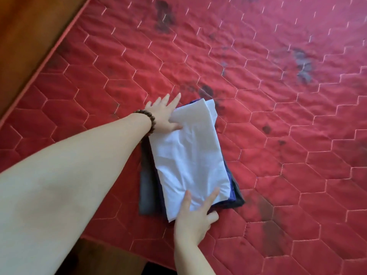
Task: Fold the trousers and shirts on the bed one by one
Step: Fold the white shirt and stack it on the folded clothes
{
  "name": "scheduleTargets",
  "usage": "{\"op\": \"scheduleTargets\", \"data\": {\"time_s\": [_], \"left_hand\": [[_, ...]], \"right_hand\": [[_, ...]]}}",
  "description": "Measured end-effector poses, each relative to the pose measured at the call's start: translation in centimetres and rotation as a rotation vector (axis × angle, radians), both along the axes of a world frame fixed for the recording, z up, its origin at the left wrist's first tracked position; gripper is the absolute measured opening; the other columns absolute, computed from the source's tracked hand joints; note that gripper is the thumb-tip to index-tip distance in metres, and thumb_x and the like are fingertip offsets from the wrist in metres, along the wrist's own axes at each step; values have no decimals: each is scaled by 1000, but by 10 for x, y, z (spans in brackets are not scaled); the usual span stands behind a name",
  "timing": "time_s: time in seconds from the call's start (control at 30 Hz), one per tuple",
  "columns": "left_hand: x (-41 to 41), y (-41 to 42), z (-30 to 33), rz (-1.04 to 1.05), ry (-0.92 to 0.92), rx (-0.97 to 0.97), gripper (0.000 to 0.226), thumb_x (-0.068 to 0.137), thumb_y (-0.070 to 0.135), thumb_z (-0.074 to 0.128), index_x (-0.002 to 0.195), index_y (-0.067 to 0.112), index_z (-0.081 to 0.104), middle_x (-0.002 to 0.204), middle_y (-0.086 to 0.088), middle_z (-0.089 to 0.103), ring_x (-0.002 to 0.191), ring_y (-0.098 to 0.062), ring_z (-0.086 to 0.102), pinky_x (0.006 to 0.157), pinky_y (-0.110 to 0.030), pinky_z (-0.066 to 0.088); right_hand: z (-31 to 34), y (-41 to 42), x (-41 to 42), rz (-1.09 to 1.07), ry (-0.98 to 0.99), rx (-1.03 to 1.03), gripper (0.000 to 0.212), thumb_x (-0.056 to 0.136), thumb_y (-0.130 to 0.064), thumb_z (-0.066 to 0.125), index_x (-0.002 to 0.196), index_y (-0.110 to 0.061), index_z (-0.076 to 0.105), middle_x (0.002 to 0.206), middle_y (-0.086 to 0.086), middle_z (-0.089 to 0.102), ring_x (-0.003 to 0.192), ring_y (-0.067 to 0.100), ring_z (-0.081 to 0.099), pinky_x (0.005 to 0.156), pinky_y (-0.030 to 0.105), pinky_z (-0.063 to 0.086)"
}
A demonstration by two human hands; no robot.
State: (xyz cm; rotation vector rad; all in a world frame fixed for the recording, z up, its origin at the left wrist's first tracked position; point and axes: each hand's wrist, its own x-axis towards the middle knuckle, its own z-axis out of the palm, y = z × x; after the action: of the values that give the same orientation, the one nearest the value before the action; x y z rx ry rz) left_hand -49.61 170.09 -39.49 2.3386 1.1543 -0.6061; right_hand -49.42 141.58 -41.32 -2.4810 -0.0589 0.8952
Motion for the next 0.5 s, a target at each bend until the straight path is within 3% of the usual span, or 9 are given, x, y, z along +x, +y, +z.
{"op": "scheduleTargets", "data": {"time_s": [0.07, 0.13, 0.27, 0.37, 0.43, 0.5], "left_hand": [[-5, 7, -5, 72, 60, -147, 100, 66, 84, 43, 149, 43, 5, 150, -4, 37, 132, -33, 40, 109, -47, 32], [-8, 8, -6, 124, 21, -229, 91, 58, 86, 39, 140, 48, 25, 124, 5, 59, 104, -27, 56, 90, -39, 45], [-9, 3, -3, 193, -1, -215, 84, 57, 88, 39, 131, 50, 35, 111, 9, 61, 93, -23, 57, 78, -34, 45], [-19, -6, -5, 273, -11, -224, 85, 56, 90, 37, 129, 46, 40, 111, 7, 61, 92, -24, 57, 76, -35, 45], [-32, -19, -7, 383, -34, -204, 85, 57, 91, 35, 128, 45, 40, 108, 4, 61, 86, -23, 56, 68, -33, 42], [-44, -36, -12, 489, -42, -167, 90, 59, 91, 33, 133, 41, 38, 112, 0, 62, 86, -25, 56, 68, -32, 39]], "right_hand": [[-3, -2, 2, 12, 14, -70, 81, 82, -74, 38, 134, -62, -23, 143, 19, 20, 109, 39, 51, 94, 44, 41], [-4, -1, 4, -23, 65, -4, 81, 84, -69, 44, 130, -64, -23, 141, 25, 22, 104, 39, 53, 92, 39, 42], [-8, 3, 20, -2, 38, 146, 86, 88, -50, 58, 130, -62, -17, 108, 18, 36, 77, 32, 49, 78, 29, 38], [-11, 1, 44, 100, 23, 162, 89, 88, -49, 59, 128, -68, -18, 104, 14, 34, 72, 26, 49, 78, 28, 35], [-11, 0, 71, 224, 11, 157, 88, 88, -48, 58, 129, -70, -16, 107, 14, 35, 76, 23, 50, 80, 28, 34], [-10, 4, 109, 380, -6, 146, 87, 89, -43, 59, 140, -61, -8, 114, 19, 37, 94, 32, 51, 86, 28, 33]]}}
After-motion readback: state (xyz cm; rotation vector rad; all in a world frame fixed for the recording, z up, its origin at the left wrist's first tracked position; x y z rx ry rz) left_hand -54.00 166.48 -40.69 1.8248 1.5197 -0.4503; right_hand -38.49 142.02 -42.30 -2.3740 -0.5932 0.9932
